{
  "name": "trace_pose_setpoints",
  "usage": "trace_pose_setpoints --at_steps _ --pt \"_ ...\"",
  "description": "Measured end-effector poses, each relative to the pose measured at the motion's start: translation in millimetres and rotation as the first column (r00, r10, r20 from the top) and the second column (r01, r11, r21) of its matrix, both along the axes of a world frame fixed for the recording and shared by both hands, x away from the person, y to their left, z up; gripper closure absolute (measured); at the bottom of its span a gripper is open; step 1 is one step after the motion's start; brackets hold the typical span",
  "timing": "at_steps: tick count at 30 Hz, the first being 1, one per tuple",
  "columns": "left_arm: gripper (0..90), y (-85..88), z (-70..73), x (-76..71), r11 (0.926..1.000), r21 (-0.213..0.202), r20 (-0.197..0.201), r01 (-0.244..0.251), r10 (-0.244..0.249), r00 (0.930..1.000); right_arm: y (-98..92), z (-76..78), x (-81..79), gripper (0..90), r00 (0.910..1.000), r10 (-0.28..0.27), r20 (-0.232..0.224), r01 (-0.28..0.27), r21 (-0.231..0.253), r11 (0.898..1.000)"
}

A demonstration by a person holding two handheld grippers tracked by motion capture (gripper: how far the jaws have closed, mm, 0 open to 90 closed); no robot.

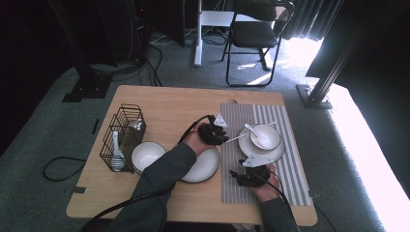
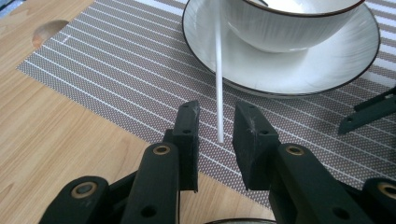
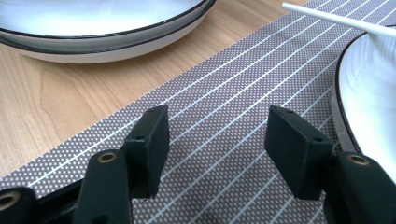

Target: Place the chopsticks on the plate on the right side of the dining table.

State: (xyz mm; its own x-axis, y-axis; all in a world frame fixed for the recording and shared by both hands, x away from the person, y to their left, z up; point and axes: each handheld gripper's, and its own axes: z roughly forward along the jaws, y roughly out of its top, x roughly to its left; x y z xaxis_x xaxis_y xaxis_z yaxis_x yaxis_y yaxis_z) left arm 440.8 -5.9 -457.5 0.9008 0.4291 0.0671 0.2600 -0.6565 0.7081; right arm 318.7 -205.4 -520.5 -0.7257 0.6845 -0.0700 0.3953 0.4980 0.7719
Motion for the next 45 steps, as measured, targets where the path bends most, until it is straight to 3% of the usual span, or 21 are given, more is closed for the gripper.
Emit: trace_pose_setpoints --at_steps 21,45 --pt "69.3 16.4 9.4 -10.1 0.9987 -0.05 0.004 -0.008 0.008 1.0 1.7 -3.1 8.5 36.7 0.9991 -0.003 -0.042 0.002 -0.019 1.0" --pt "62.5 36.3 25.8 -19.9 0.9977 -0.066 0.008 0.015 -0.015 0.9999 -1.2 -5.0 11.8 33.7 0.9975 -0.009 -0.07 0.01 0.008 1.0"
